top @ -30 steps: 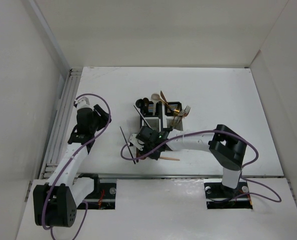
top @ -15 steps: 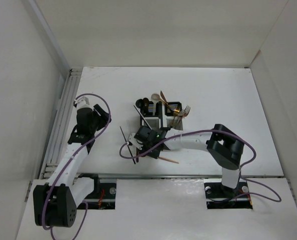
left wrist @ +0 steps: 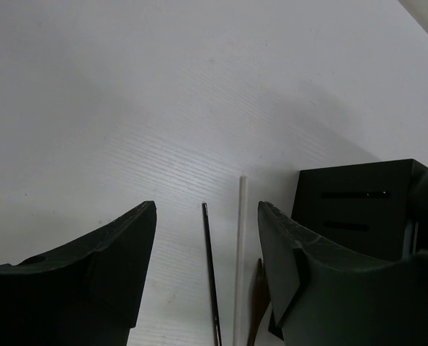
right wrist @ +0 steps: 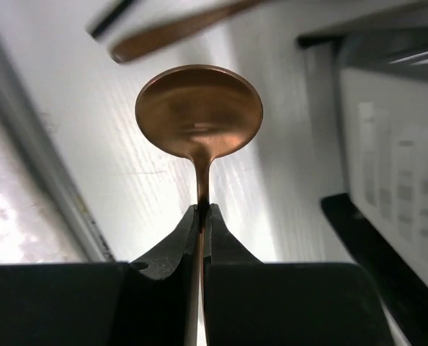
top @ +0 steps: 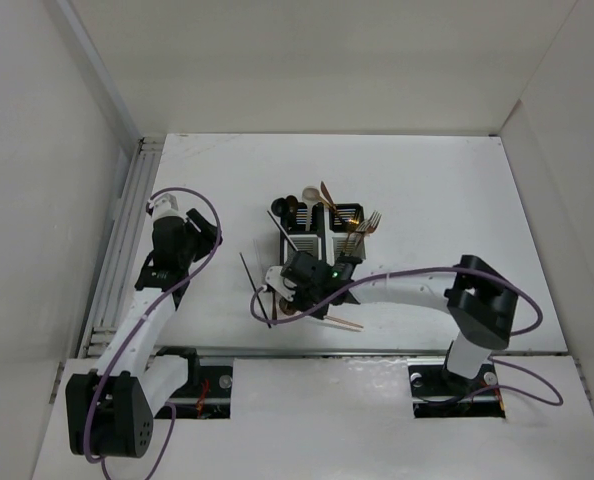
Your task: Sort the eating utensils into containers
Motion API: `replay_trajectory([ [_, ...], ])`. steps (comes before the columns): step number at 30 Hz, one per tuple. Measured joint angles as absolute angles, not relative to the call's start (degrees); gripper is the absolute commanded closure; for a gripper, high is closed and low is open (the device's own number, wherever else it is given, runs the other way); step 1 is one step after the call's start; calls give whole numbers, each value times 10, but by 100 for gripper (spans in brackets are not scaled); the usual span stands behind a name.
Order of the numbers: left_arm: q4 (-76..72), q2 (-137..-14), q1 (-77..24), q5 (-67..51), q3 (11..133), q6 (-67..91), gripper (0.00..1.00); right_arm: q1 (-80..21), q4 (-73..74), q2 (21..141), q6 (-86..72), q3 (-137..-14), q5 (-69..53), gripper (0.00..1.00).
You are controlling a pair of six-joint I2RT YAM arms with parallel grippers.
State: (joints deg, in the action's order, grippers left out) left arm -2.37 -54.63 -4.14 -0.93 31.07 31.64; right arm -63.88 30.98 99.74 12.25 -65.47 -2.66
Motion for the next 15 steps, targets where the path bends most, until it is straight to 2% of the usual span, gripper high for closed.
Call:
replay_trajectory([
  [8,-27,-545,-41,-5,304,316,44,-639,277,863,136,-669,-38,100],
  [15,-27,-545,-41,1,304,316,44,-639,176,766,152,-704,-46,100],
])
